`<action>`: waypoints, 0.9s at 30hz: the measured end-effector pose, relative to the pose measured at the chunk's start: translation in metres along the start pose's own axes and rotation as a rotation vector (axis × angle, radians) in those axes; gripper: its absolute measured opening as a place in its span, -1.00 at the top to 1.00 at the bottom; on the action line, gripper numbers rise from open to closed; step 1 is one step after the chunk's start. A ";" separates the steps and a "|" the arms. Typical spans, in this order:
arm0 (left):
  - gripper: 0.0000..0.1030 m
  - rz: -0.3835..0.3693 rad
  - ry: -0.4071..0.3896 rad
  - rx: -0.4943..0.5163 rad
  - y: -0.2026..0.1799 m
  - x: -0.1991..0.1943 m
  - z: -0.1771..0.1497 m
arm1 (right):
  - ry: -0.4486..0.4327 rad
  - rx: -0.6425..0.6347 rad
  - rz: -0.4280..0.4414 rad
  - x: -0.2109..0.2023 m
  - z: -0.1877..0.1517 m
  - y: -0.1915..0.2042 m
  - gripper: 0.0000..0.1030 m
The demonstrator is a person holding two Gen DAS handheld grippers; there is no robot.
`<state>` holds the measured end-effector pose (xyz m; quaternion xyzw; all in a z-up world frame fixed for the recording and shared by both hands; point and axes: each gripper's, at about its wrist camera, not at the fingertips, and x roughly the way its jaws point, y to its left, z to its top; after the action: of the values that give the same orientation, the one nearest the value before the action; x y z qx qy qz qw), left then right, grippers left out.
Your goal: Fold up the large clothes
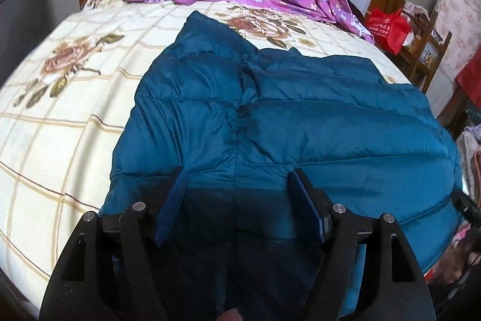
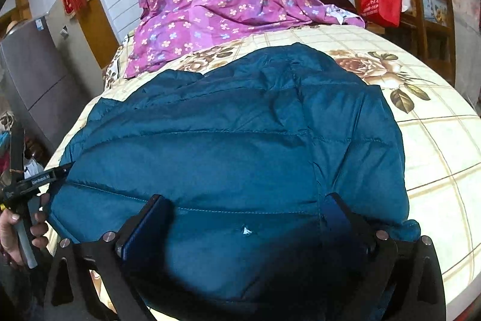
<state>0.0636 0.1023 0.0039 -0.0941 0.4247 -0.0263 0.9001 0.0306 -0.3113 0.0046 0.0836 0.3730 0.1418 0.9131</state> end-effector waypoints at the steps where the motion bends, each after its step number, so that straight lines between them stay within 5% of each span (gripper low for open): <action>1: -0.38 -0.014 0.008 -0.018 0.002 0.000 0.001 | -0.004 -0.001 -0.004 0.000 -0.001 0.001 -1.00; 11: -0.40 -0.265 0.042 -0.342 0.048 0.003 0.003 | -0.001 -0.012 -0.020 0.001 0.001 0.002 -1.00; 13: -0.40 -0.292 0.035 -0.335 0.050 0.002 0.002 | 0.001 -0.013 -0.027 0.002 0.002 0.003 -1.00; 16: -0.40 -0.256 0.027 -0.254 0.040 -0.002 0.002 | 0.005 -0.016 -0.032 0.003 0.002 0.004 -1.00; 21: -0.59 -0.022 -0.012 0.016 -0.007 -0.004 -0.007 | 0.011 -0.016 -0.036 0.004 0.002 0.005 -1.00; 24: -0.61 0.036 -0.030 0.015 -0.011 -0.003 -0.012 | 0.012 -0.019 -0.036 0.004 0.003 0.005 -1.00; 27: -0.64 -0.012 -0.024 -0.045 0.000 0.000 -0.013 | 0.014 -0.022 -0.033 0.004 0.003 0.004 -1.00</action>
<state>0.0531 0.1002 -0.0041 -0.1173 0.4139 -0.0208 0.9025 0.0340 -0.3061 0.0051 0.0663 0.3790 0.1314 0.9136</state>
